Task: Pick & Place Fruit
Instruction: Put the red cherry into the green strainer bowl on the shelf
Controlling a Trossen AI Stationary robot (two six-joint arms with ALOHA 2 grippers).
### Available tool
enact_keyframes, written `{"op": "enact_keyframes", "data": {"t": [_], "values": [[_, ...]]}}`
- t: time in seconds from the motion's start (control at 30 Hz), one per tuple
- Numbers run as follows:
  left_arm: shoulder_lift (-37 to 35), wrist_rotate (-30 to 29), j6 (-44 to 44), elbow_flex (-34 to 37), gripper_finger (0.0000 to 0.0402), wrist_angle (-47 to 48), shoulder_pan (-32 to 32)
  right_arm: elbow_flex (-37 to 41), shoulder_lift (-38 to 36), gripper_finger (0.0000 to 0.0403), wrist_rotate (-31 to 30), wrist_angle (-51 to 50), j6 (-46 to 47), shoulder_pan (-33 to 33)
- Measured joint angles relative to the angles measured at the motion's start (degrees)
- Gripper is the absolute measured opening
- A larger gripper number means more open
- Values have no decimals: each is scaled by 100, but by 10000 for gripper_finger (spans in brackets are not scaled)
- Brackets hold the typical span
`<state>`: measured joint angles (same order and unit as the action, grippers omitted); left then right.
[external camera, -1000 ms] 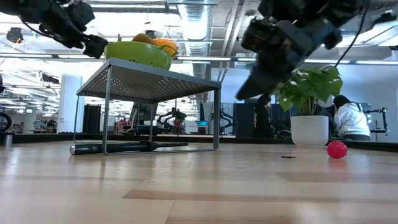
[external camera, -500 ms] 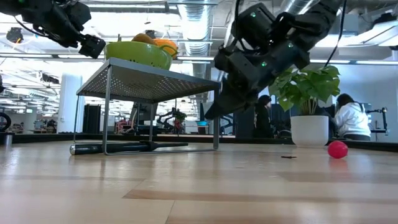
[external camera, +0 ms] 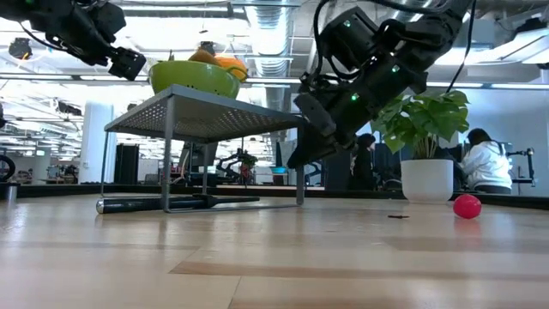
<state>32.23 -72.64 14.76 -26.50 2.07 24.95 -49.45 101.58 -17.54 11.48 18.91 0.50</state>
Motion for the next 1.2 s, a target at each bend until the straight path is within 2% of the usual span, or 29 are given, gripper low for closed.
{"op": "enact_keyframes", "data": {"t": [0.27, 0.63, 1.2], "values": [[0, 1, 0, 0, 236, 2, 0, 0, -2, 0, -810, -190, 66, 34], [0, 1, 1, 0, 232, 4, 0, 0, -7, 0, -853, -409, 2, 628], [0, 0, 2, 0, 222, 11, 0, 0, -7, 0, -792, -657, -588, 1803]]}}
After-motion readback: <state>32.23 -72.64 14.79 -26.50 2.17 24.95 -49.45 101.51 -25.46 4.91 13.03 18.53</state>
